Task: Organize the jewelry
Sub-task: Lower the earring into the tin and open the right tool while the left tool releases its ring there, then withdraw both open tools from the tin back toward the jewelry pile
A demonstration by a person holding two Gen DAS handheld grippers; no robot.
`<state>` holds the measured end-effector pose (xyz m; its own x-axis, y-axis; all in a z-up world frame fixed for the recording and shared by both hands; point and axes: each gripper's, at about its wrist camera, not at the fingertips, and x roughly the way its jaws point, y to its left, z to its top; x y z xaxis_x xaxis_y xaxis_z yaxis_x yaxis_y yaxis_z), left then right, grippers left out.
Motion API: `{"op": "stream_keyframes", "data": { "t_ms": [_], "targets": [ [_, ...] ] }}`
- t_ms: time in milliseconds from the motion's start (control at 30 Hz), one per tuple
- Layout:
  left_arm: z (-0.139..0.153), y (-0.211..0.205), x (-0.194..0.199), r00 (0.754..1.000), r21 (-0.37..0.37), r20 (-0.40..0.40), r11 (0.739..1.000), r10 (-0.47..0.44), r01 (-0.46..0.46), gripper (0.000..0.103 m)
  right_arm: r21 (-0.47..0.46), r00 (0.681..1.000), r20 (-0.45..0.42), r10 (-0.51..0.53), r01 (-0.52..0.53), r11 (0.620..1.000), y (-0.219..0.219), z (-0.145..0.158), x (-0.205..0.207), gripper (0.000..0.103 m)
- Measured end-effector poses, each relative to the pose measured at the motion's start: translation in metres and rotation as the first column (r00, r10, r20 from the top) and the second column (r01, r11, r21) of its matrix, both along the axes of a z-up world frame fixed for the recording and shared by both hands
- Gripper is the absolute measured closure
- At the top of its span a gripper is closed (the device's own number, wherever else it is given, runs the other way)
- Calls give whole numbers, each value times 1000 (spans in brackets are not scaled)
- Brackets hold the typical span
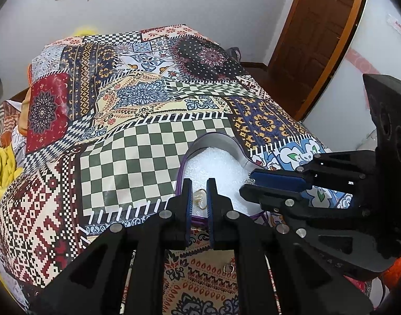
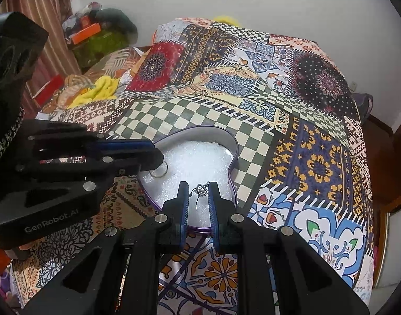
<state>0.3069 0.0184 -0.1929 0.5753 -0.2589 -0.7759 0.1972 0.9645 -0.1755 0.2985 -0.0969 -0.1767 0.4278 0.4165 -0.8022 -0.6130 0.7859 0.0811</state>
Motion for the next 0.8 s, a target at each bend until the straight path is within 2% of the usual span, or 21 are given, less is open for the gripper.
{"op": "stream_keyframes", "data": {
  "t_ms": [367, 800],
  "targets": [
    [14, 4, -10, 999, 14, 31, 1000, 14, -15, 95, -33, 1000, 17, 7, -6, 999, 4, 4, -4, 89],
    [44, 11, -44, 996, 50, 84, 998, 36, -40, 95, -31, 997, 79, -7, 9, 999, 2, 33, -25, 86]
  ]
}}
